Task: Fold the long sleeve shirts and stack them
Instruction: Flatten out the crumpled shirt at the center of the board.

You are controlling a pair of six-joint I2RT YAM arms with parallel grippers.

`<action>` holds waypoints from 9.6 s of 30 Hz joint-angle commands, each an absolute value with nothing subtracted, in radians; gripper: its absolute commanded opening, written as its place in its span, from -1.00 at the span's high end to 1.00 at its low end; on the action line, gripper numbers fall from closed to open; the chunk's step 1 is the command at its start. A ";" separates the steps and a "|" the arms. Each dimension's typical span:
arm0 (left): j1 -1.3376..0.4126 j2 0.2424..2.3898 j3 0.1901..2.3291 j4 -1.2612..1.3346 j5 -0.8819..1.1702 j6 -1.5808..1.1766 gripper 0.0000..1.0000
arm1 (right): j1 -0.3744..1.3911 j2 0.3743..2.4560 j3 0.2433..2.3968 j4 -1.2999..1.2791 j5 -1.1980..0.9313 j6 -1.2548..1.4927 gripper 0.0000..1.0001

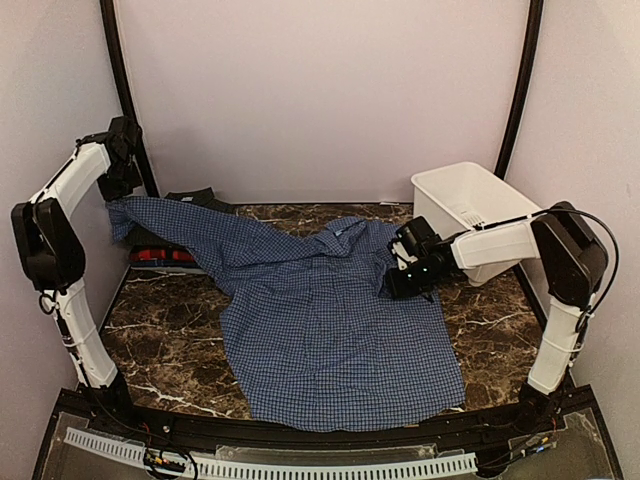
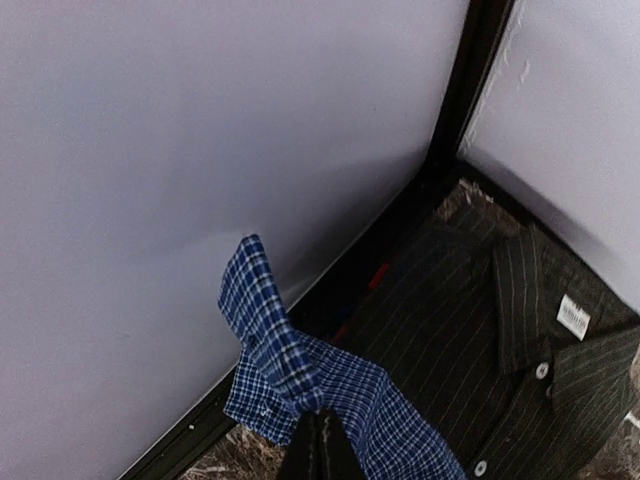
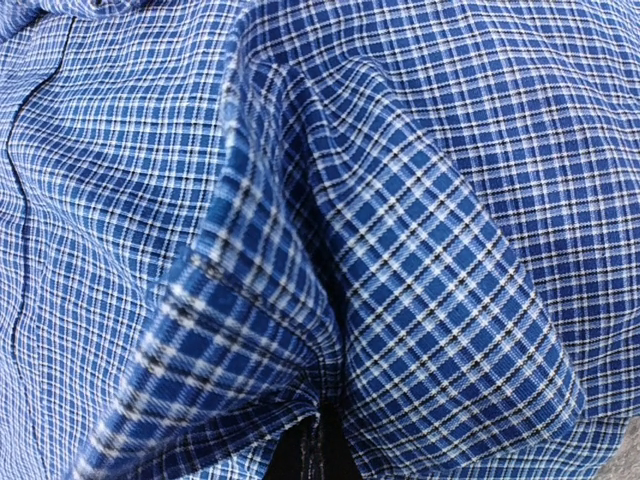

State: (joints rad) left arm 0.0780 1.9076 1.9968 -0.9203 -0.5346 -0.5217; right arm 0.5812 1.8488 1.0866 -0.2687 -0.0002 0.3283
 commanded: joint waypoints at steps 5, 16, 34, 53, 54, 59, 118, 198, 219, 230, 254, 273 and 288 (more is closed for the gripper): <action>0.050 1.692 1.656 -0.741 -0.366 -0.465 0.09 | 0.621 1.843 1.011 -0.243 0.049 0.394 1.00; -0.272 1.597 1.577 -0.631 -0.230 -0.353 -0.45 | 0.653 1.875 1.013 -0.291 0.074 0.440 1.00; -0.573 2.181 2.040 -0.609 0.098 -0.014 -0.58 | 0.654 1.845 0.887 -0.287 0.070 0.465 1.00; -0.577 2.344 2.091 -0.598 0.222 0.157 -0.63 | 0.654 1.813 0.776 -0.270 0.028 0.480 1.00; -0.577 2.347 2.093 -0.599 0.212 0.158 -0.61 | 0.653 1.814 0.776 -0.270 0.028 0.480 1.00; -0.579 2.365 2.099 -0.594 0.192 0.172 -0.51 | 0.653 1.818 0.782 -0.269 0.028 0.476 1.00; -0.455 2.476 2.258 -0.384 -0.652 0.138 1.00 | 0.653 1.837 0.863 -0.305 0.045 0.456 1.00; -0.805 1.332 0.690 -0.508 0.189 -0.902 0.03 | 0.650 1.863 1.196 -0.278 0.113 0.376 1.00; -0.840 1.497 1.088 -0.575 0.037 -0.711 1.00 | 0.660 1.881 1.052 -0.227 0.132 0.394 1.00; -0.850 1.939 1.492 -0.514 0.174 -0.546 0.51 | 0.661 1.910 1.073 -0.234 0.113 0.382 1.00; -0.849 1.670 1.242 -0.563 0.289 -0.624 0.04 | 0.661 1.916 1.100 -0.265 0.125 0.347 1.00; -0.870 1.765 1.103 -0.416 0.322 -0.700 0.21 | 0.661 1.925 1.120 -0.290 0.132 0.345 1.00; -0.918 1.888 1.226 -0.471 0.259 -0.674 0.15 | 0.661 1.927 1.116 -0.288 0.135 0.343 1.00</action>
